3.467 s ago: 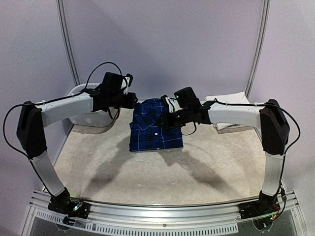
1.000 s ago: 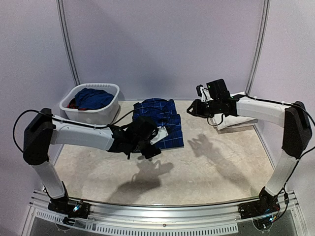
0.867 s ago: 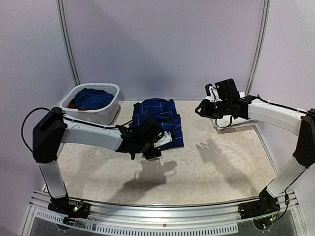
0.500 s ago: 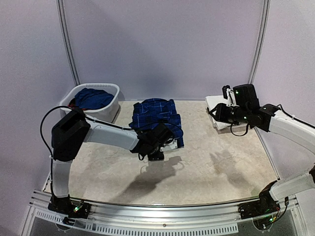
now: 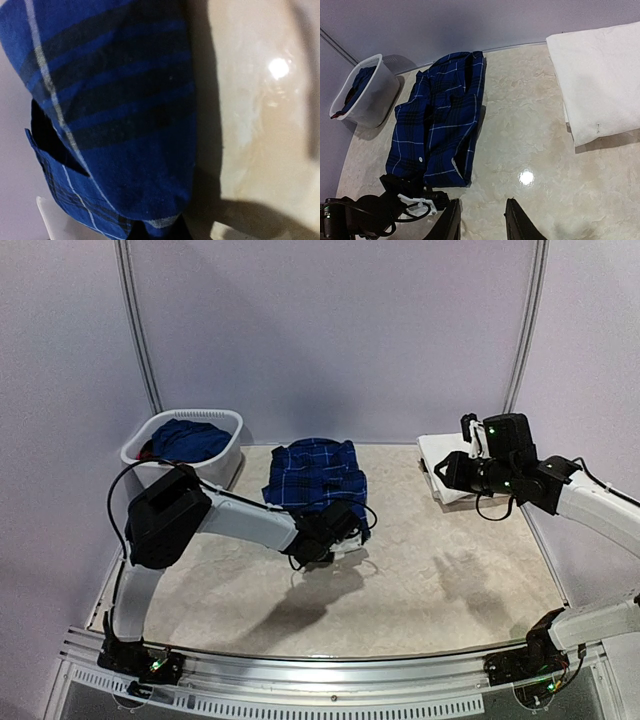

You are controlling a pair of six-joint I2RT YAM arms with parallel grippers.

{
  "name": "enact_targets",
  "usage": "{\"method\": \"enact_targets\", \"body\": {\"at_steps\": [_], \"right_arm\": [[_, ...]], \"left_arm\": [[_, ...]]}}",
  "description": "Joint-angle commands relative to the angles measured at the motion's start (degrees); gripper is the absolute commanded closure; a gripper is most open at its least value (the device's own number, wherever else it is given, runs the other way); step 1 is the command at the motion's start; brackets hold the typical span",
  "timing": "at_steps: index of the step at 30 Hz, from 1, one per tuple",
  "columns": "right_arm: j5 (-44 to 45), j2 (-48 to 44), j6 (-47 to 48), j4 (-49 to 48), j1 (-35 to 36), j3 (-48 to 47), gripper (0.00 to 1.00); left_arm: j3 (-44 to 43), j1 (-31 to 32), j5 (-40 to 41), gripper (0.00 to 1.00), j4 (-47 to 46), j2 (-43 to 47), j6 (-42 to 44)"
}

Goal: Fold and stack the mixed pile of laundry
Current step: Move the 2/3-rectangle-folded shirt to the center of the board.

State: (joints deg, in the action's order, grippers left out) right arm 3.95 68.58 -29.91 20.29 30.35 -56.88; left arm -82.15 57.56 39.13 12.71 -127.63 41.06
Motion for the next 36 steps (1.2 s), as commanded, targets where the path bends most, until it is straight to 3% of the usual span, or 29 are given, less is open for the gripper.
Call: {"method": "enact_targets", "body": {"at_steps": [1, 17, 22, 28, 36], "right_arm": [[-1.64, 0.26, 0.61, 0.47, 0.09, 0.21, 0.69], [-26.95, 16.42, 6.51, -3.97, 0.32, -10.8, 0.73], [-36.04, 22.26, 8.73, -5.49, 1.95, -14.37, 0.82], [-40.42, 32.76, 13.88, -1.65, 5.71, -22.57, 0.93], [-48.15, 45.3, 19.49, 0.73, 10.64, -31.45, 0.99]], "left_arm": [[-0.14, 0.78, 3.19, 1.0, 0.5, -1.55, 0.37], [6.67, 14.19, 4.17, 1.0, 22.37, 14.14, -17.4], [6.35, 18.06, 5.9, 1.0, 28.5, 17.37, -21.62], [5.35, 21.69, 6.42, 1.0, 33.31, 19.18, -24.77], [4.43, 26.61, 5.73, 1.0, 38.63, 21.33, -29.6]]}}
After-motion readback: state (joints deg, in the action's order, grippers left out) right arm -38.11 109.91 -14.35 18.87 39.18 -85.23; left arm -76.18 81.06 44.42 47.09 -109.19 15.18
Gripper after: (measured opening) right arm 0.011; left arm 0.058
